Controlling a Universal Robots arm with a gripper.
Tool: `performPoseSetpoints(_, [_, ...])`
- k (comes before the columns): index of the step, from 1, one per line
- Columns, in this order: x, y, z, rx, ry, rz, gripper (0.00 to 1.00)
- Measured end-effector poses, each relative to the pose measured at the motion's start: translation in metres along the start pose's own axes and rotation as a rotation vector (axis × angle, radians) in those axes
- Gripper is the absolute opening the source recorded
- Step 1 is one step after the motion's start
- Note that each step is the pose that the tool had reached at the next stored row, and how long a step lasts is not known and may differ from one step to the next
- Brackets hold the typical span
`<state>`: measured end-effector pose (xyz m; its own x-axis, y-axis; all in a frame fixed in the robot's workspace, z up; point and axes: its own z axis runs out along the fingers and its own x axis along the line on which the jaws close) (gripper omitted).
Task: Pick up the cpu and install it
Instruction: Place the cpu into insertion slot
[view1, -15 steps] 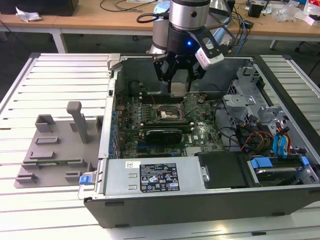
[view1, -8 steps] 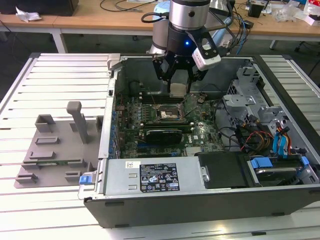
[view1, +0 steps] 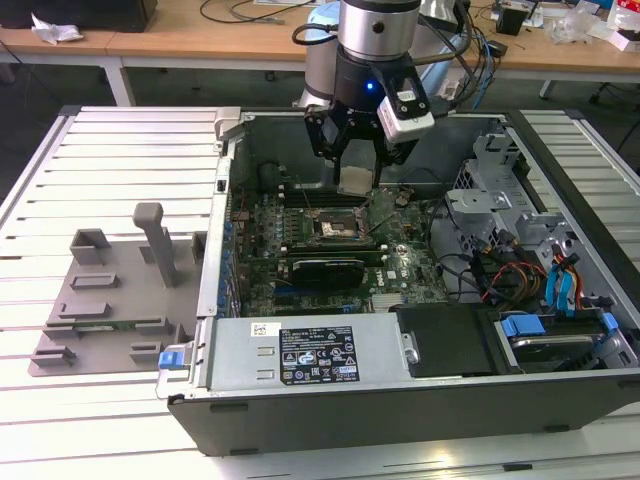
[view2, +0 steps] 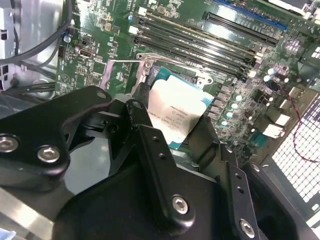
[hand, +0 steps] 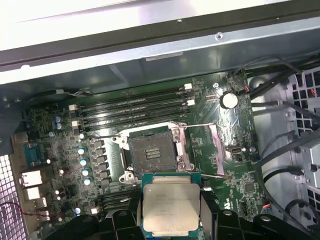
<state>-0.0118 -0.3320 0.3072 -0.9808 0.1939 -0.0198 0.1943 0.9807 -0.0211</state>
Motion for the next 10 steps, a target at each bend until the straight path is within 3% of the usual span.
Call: performPoseSetpoints(10, [0.0000, 0.0000, 0.0001, 0.0100, 0.0005, 0.098, 0.55])
